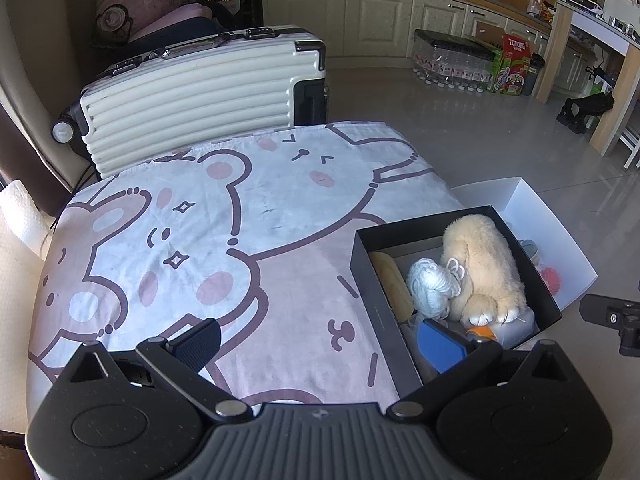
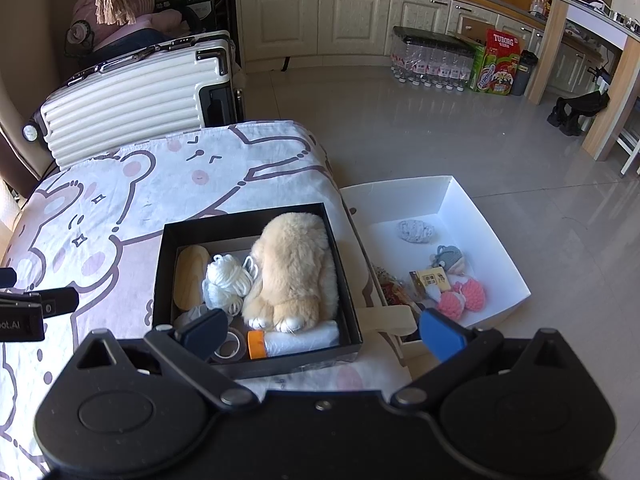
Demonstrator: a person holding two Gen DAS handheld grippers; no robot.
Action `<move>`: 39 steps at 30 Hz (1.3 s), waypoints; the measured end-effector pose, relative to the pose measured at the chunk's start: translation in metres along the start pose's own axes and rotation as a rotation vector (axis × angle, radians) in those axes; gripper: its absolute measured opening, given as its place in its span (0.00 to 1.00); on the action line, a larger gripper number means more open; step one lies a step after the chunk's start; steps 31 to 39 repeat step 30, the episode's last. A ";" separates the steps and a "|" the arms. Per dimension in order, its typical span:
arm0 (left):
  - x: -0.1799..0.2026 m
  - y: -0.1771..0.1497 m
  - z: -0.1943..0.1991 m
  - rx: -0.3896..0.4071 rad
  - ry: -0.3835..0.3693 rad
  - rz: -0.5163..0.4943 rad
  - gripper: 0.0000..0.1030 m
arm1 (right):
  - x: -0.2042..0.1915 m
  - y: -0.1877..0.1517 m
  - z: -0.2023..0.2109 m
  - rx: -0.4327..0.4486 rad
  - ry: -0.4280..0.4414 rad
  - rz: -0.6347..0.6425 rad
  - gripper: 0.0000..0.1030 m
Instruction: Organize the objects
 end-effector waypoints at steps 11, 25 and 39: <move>0.000 0.000 0.000 -0.001 -0.001 0.000 1.00 | 0.000 0.001 -0.001 -0.005 0.003 0.003 1.00; -0.001 -0.003 -0.003 -0.011 0.005 0.000 1.00 | 0.001 0.001 -0.002 -0.013 0.004 0.002 1.00; -0.002 -0.002 -0.003 -0.012 0.012 0.004 1.00 | 0.001 0.001 -0.002 -0.014 0.005 0.003 1.00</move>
Point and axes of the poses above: each gripper's, at about its wrist camera, not at the fingertips, and z roughly against the way its jaws point, x to its right, y to its top, the point moved 5 cm from there along -z, roughly the way its jaws point, and after that the axes turned 2 degrees about y, right-handed, at the moved point
